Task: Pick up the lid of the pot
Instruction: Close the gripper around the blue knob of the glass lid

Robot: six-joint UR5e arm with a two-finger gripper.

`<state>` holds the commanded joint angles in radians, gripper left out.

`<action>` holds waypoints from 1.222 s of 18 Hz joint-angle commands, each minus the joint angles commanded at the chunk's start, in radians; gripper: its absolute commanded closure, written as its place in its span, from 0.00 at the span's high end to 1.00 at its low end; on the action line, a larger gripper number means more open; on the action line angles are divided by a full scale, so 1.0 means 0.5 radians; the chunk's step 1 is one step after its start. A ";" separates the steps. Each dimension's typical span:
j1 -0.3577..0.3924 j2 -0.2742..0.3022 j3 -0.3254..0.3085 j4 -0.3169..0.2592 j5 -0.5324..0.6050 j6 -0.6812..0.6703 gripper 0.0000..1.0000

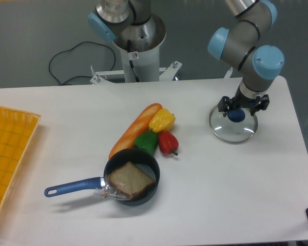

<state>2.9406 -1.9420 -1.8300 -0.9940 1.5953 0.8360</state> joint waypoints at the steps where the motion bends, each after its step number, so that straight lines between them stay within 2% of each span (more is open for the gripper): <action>1: 0.000 -0.003 0.000 0.000 0.000 -0.003 1.00; 9: -0.003 -0.018 -0.043 0.058 0.003 -0.006 1.00; 15: -0.009 -0.021 -0.046 0.061 0.003 -0.009 1.00; 22: -0.012 -0.021 -0.046 0.064 0.006 -0.012 0.93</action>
<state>2.9345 -1.9528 -1.8530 -0.9618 1.5984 0.8299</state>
